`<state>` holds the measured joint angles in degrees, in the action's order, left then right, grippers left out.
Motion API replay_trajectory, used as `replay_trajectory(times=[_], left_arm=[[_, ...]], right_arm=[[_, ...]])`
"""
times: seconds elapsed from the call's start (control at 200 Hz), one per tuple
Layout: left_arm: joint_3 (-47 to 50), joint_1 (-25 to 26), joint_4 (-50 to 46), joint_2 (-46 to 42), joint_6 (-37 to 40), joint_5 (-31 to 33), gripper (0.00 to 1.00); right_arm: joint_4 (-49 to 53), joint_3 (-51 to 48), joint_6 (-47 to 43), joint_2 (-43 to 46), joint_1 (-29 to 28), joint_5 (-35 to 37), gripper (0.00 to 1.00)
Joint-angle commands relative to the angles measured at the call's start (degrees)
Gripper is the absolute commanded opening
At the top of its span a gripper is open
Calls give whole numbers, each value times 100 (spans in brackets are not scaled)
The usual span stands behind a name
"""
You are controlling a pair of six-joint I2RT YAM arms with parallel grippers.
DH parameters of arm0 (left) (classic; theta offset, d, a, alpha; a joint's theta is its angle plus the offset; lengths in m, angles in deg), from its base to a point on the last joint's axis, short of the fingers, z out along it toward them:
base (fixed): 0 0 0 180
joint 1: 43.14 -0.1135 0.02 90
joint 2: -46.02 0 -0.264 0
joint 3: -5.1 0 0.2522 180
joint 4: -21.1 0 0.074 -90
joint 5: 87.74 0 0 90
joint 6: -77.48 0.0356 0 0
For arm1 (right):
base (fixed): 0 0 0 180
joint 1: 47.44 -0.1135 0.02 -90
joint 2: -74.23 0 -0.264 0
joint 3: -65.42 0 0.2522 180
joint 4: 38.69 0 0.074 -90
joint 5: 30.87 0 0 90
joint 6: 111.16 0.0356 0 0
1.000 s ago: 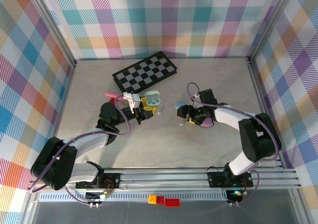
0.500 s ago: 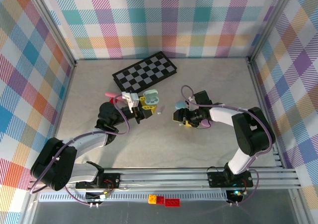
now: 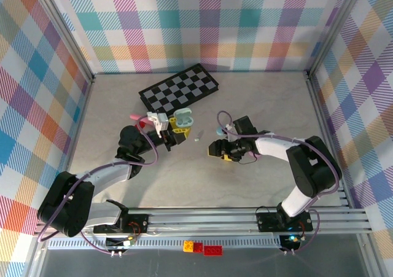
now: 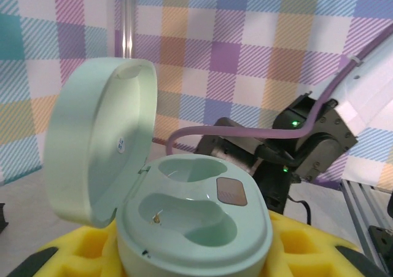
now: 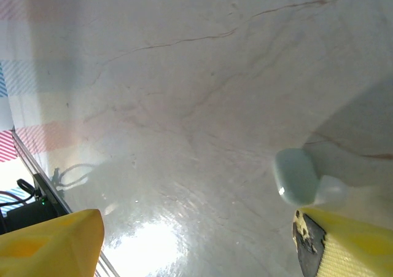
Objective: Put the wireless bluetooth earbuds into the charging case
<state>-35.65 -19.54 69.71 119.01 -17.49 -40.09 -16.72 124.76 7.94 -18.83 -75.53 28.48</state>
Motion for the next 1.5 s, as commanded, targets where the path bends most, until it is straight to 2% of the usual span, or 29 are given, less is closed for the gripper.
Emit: replay_trajectory(times=[0.0, 0.08, 0.26, 0.42, 0.595, 0.915, 1.145, 1.495], left_arm=[[140, -215, 539, -13, -196, 34, 35], [208, -368, 633, -35, -266, 73, 35], [406, -785, 821, -60, -411, 225, 35], [610, -1108, 1080, -158, -557, 565, 35], [664, -1310, 890, -395, -515, 767, 35], [681, -1401, 585, -647, -423, 809, 35], [711, -1410, 539, -675, -395, 785, 36], [676, -1410, 518, -627, -390, 746, 36]], right_arm=[[280, -41, -125, 353, -99, 201, 80], [659, 30, -250, 596, -190, 759, 80], [1842, 629, -964, 801, -848, 2848, 80], [2631, 1298, -1382, 345, -1519, 4495, 78], [3271, 1981, -1513, -512, -2114, 5807, 68], [3512, 2686, -1669, -1547, -2489, 6288, 48], [3644, 2923, -1737, -1865, -2560, 6462, 37], [3739, 2914, -1724, -1978, -2552, 6538, 34]])
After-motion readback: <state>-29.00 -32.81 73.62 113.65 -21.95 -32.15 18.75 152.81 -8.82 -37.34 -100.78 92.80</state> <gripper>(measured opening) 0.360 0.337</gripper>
